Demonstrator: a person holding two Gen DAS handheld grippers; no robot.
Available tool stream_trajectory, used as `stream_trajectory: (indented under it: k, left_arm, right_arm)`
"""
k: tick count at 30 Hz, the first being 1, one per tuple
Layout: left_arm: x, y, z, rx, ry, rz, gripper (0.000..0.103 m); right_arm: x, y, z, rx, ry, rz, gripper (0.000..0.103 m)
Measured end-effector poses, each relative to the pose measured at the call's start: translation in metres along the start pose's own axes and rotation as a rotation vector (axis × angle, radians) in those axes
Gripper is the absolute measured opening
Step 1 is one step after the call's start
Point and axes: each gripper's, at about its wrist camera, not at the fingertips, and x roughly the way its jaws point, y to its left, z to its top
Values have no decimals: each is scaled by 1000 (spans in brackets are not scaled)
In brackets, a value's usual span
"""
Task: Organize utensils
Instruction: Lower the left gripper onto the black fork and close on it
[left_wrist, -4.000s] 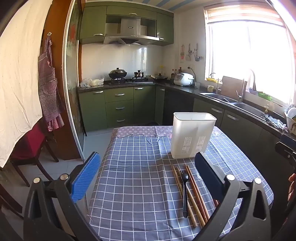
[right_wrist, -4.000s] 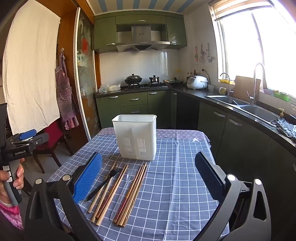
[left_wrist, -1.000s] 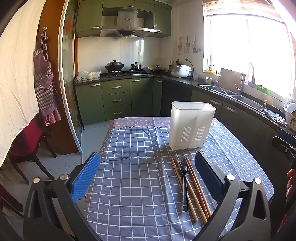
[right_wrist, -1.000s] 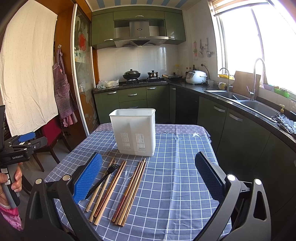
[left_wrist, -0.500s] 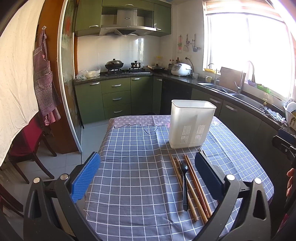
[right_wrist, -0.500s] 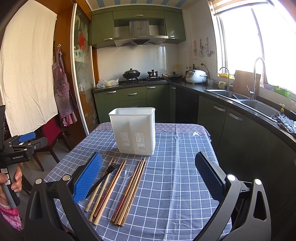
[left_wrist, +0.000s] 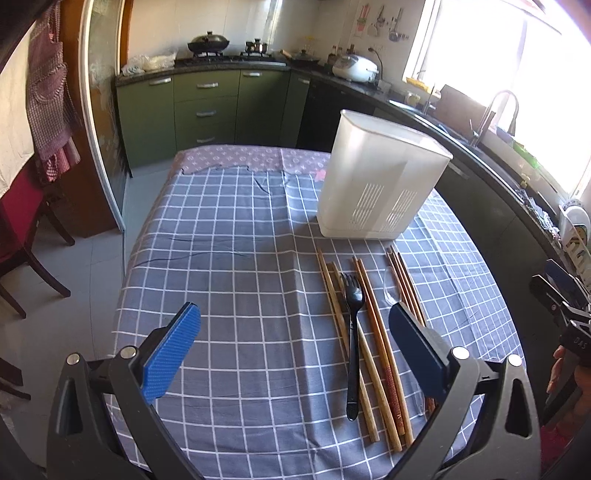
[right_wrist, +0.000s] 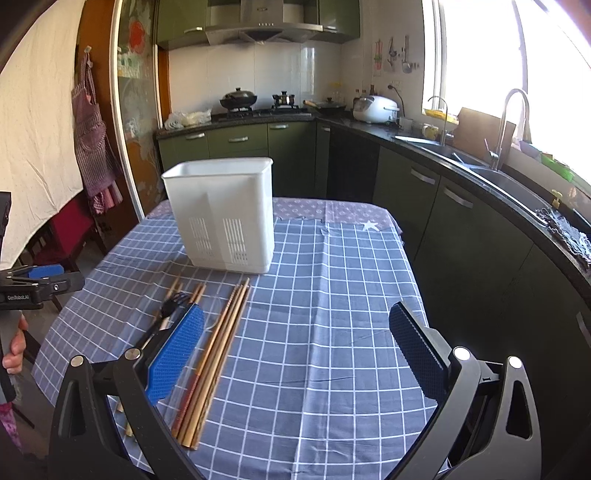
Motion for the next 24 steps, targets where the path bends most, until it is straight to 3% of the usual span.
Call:
stream_trajectory:
  k: [4,6,8,10,14,24]
  left_arm:
    - [35,-10,12,34,143,-28,95]
    - [53,-16,14,47,213,-37,85]
    - [69,-20,14,45,291,-47,69]
    - [83,-28,12,68,348,-49,65]
    - [102,-45,13,114,394,-40,51]
    - [124,-78,21,190,417,4,44]
  right_arm:
    - [41,-14,4,12,116,19,99]
    - [54,-18,4,12,153,28,99]
    - [64,-20,4,4,172,32,99]
    - [70,-20,5,-10,182,24,99]
    - [76,-18,6,-25,182,10,98]
    - [89,-13,3,-33,212,29,95]
